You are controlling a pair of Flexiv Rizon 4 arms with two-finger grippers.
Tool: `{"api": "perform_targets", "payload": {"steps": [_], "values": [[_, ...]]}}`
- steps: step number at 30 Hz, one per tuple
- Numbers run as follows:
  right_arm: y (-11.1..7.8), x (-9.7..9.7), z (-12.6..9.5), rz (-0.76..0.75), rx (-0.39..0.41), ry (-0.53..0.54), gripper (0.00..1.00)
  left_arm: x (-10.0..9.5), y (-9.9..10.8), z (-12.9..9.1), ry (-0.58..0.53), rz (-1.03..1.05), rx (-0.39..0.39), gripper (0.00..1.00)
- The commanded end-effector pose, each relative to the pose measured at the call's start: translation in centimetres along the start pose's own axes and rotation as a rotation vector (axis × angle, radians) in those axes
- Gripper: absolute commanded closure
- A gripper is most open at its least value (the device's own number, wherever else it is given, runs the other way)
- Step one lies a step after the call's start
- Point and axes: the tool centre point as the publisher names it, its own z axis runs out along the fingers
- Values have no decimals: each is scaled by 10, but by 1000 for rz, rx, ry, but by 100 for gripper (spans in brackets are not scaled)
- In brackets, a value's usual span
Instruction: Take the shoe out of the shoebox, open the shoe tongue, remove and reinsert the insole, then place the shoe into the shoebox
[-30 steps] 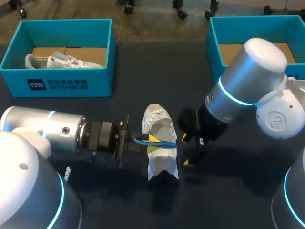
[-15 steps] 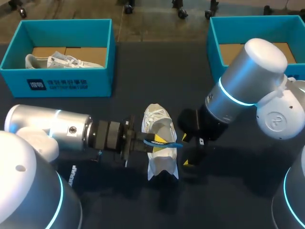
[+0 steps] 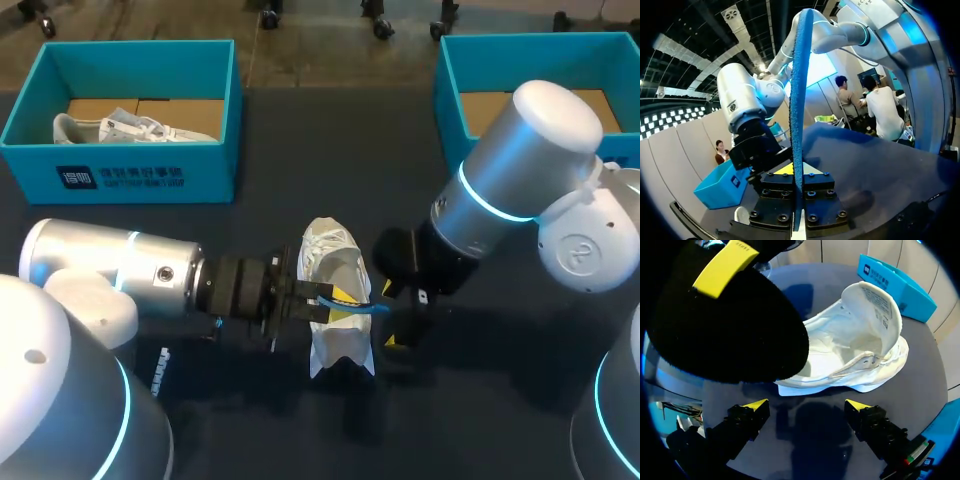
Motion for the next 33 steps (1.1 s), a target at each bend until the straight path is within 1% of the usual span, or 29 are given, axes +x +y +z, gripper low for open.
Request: {"api": "perform_targets", "payload": {"steps": [1, 5, 17, 23, 33], "values": [[0, 1, 1, 0, 0, -2, 0, 3, -2, 7, -9, -6, -10, 100], [0, 1, 1, 0, 0, -2, 0, 6, -1, 7, 1, -7, -16, 100], [0, 1, 1, 0, 0, -2, 0, 5, 12, 5, -15, -39, -30, 100], [0, 1, 1, 0, 0, -2, 0, 5, 16, 3, -21, -53, -51, 100], [0, 1, 1, 0, 0, -2, 0, 6, 30, 0, -36, -67, -71, 100]]}}
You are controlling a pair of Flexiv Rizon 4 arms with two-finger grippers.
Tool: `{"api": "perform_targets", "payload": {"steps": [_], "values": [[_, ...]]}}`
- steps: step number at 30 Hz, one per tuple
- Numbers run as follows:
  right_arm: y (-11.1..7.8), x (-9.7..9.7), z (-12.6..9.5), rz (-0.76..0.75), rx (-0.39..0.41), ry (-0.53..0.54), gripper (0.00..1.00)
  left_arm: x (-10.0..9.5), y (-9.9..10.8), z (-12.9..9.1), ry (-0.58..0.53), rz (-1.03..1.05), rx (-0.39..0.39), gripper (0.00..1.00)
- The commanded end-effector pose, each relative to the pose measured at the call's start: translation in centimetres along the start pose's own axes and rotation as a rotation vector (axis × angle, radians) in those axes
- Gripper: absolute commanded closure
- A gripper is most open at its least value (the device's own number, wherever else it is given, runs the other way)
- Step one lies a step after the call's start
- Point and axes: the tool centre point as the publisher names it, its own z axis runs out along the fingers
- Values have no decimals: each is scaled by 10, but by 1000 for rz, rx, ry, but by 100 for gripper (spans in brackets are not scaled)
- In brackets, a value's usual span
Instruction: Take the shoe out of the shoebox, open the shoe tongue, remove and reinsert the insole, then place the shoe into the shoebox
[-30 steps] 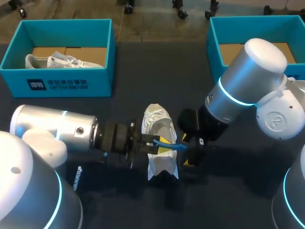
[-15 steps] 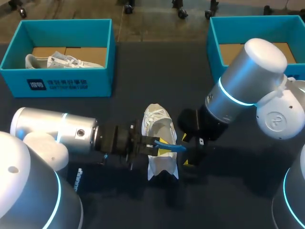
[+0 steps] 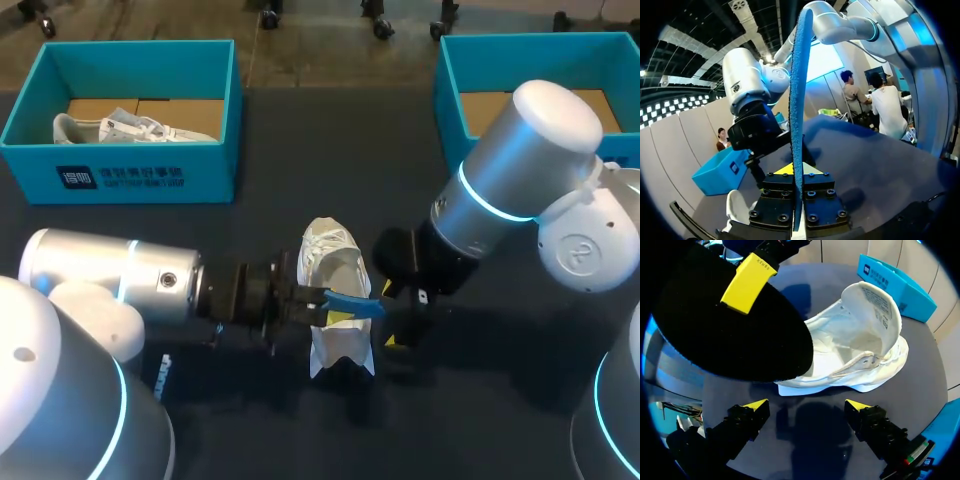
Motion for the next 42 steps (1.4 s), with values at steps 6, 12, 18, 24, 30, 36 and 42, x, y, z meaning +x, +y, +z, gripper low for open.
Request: {"api": "perform_targets", "payload": {"steps": [6, 12, 18, 24, 30, 36, 42], "values": [[0, 1, 2, -1, 0, -2, 0, 1, 15, 3, -23, 5, -21, 100], [0, 1, 2, -1, 0, -2, 0, -3, 24, 4, -42, 1, -39, 100], [0, 1, 2, -1, 0, -2, 0, -6, 33, 4, -27, -3, -41, 100], [0, 1, 2, -1, 0, -2, 0, -8, 44, 5, -12, -8, -38, 100], [0, 1, 2, -1, 0, -2, 0, -15, 55, 7, -2, -13, -26, 100], [0, 1, 2, -1, 0, -2, 0, -18, 64, 9, -20, -4, -55, 100], [0, 1, 2, -1, 0, -2, 0, -14, 71, 10, -7, 41, -68, 100]]}}
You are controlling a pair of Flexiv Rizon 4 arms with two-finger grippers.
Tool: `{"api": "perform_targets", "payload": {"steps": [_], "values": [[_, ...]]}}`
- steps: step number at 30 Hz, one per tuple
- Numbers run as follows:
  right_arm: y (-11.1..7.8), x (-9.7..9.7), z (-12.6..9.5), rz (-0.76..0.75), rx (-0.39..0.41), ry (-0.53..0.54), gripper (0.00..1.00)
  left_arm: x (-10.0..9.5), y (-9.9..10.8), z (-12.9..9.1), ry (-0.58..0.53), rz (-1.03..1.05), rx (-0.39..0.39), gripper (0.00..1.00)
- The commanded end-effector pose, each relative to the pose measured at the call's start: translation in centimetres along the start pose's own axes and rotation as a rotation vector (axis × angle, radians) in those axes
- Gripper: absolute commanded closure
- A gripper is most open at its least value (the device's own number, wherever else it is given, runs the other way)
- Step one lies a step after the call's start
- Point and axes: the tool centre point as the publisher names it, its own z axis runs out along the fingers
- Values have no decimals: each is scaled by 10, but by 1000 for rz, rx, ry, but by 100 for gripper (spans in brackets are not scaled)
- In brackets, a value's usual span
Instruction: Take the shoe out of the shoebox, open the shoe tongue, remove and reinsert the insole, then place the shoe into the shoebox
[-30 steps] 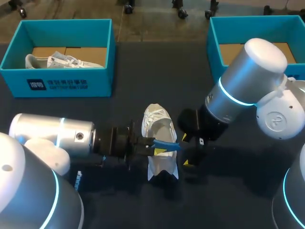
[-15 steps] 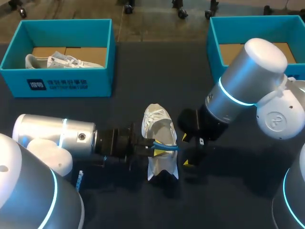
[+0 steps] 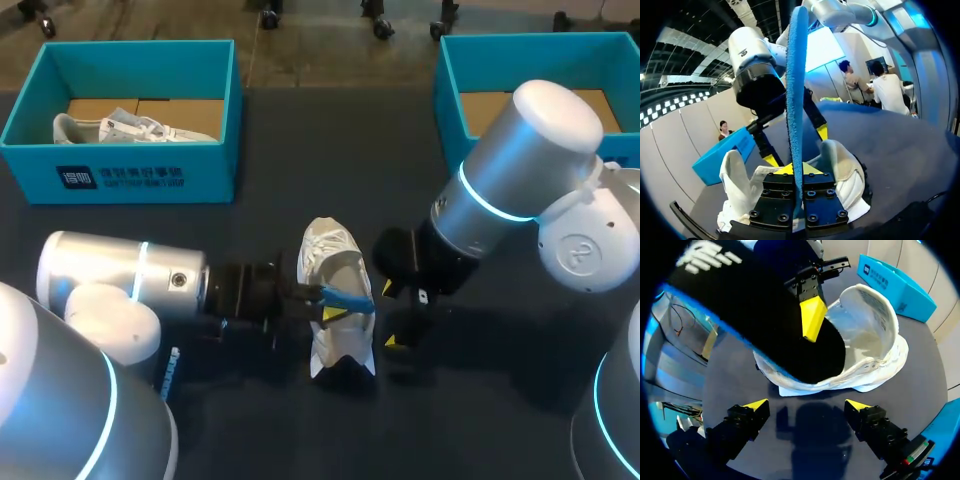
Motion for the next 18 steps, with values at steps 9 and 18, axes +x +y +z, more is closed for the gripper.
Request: {"api": "perform_targets", "payload": {"steps": [9, 18], "values": [[0, 0, 2, -1, -1, -2, 0, 1, 18, 5, -47, 51, -76, 100], [0, 0, 2, -1, -1, -2, 0, 4, 11, -4, -55, 36, -76, 100]]}}
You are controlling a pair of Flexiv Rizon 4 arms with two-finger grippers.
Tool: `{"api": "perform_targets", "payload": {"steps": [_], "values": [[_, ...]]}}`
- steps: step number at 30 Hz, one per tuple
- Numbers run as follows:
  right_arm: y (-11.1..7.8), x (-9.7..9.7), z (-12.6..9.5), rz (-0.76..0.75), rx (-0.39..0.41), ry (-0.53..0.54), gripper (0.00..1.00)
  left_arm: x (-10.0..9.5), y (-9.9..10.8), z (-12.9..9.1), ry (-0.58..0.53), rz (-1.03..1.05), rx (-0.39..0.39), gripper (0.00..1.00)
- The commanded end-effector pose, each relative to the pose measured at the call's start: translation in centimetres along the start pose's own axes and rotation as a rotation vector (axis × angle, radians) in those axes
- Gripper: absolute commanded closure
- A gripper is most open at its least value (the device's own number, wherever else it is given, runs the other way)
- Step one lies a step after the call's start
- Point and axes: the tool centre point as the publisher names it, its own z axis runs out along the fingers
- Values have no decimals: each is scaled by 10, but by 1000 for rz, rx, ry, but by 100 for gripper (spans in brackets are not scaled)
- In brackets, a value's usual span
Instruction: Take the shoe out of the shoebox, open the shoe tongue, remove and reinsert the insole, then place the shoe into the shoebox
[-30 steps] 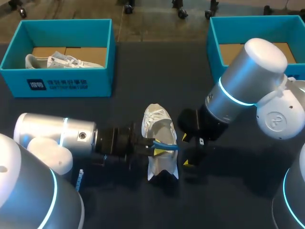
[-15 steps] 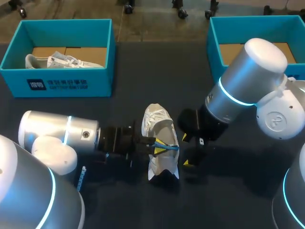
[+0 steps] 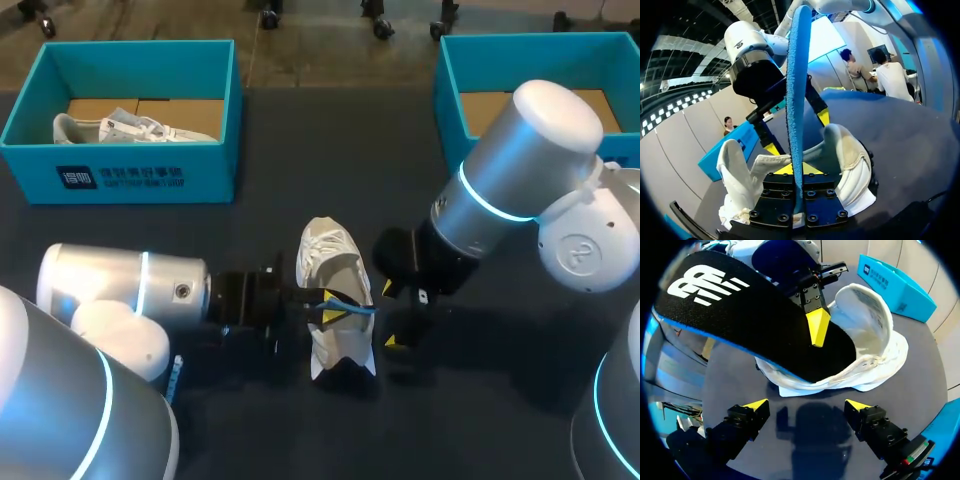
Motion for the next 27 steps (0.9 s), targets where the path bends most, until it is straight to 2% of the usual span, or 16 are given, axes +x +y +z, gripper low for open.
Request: {"api": "perform_targets", "payload": {"steps": [1, 4, 5, 6, 12, 22, 27], "values": [[0, 0, 2, -1, -1, -2, 0, 4, -6, -6, -5, -5, 2, 100], [0, 0, 2, -1, -1, -2, 0, 3, -9, -8, -6, -12, 16, 98], [0, 0, 2, -1, -1, -2, 0, 2, -10, -9, -7, -12, 18, 90], [0, 0, 2, -1, -1, -2, 0, 1, -10, -9, -9, -12, 19, 88], [0, 0, 2, -1, -1, -2, 0, 1, -21, -11, -15, -7, 29, 83], [0, 0, 2, -1, -1, -2, 0, 8, -36, -11, -16, 6, 38, 76], [0, 0, 2, -1, -1, -2, 0, 11, -47, -9, -25, 39, 52, 78]]}}
